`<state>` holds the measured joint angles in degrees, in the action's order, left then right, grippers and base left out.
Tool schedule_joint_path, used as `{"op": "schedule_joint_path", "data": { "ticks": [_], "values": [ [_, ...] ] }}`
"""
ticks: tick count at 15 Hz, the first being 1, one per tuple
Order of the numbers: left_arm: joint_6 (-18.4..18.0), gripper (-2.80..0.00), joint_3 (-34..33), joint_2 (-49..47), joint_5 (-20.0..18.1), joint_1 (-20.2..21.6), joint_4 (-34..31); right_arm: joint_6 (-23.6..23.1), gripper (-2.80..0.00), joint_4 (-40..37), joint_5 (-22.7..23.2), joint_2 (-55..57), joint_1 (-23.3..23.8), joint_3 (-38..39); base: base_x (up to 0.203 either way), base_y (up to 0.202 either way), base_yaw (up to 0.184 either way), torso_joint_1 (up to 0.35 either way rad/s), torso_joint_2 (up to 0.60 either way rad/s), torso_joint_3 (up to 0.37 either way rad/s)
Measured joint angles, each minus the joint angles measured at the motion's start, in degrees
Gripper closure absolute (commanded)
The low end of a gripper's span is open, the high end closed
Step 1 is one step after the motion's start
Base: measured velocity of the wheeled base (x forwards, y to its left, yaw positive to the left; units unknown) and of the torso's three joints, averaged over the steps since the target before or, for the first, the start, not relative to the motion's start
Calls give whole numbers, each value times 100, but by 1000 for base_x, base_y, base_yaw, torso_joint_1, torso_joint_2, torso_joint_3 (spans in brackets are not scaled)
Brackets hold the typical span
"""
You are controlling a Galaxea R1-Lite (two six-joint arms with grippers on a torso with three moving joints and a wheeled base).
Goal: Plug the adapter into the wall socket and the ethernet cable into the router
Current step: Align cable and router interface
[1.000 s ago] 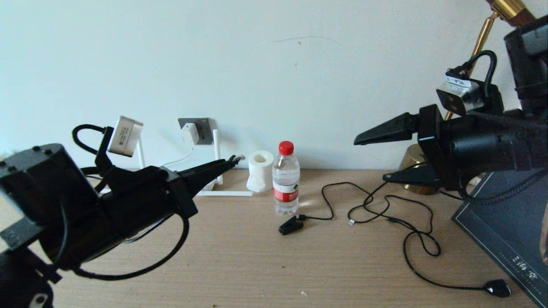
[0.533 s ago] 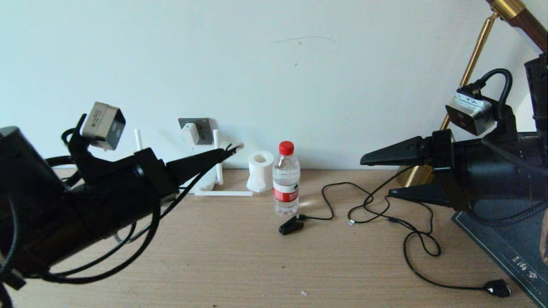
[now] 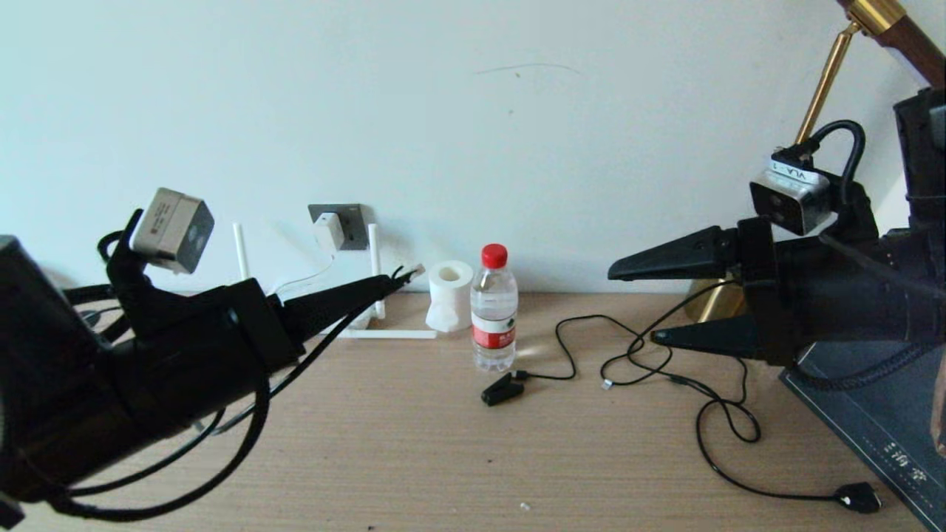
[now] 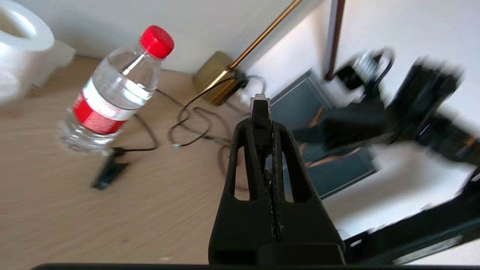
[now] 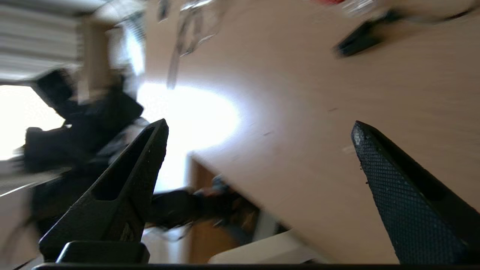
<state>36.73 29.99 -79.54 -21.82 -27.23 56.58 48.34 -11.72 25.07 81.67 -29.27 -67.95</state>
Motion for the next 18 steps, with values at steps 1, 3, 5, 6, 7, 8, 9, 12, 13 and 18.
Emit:
{"op": "schedule_joint_path", "data": {
  "ticks": [1,3,5,6,7,8,9,12,13,18],
  "values": [
    [-259,0,-45,2,-4,-34,-30,199,-280,-2,205,51,6,-139,0,0,0,0,0,0],
    [-1255,0,-124,-29,7,-73,-91,843,-280,-4,742,255,8,-603,0,0,0,0,0,0],
    [-2637,0,-163,-157,202,-88,-22,1589,-280,-22,1288,590,13,-1175,0,0,0,0,0,0],
    [-3291,0,-77,-240,341,-99,94,1960,-280,-28,1549,801,20,-1496,0,0,0,0,0,0],
    [-3884,0,90,-335,378,-101,204,2332,-280,-37,1797,1032,20,-1807,0,0,0,0,0,0],
    [-4489,0,300,-464,375,-101,258,2716,-280,-42,2074,1283,20,-2131,0,0,0,0,0,0],
    [-5101,0,519,-615,323,-101,333,3057,-280,-54,2327,1525,17,-2444,0,0,0,0,0,0],
    [-6734,0,957,-969,-292,-106,527,3473,-280,-199,2547,2043,24,-3077,0,0,0,0,0,0],
    [-7223,0,1088,-1084,-500,-118,541,3483,-280,-229,2556,2149,33,-3164,0,0,0,0,0,0],
    [-9151,0,1353,-1440,-1185,-140,526,3486,-280,-271,2579,2365,83,-3244,0,0,0,0,0,0]
  ]
}}
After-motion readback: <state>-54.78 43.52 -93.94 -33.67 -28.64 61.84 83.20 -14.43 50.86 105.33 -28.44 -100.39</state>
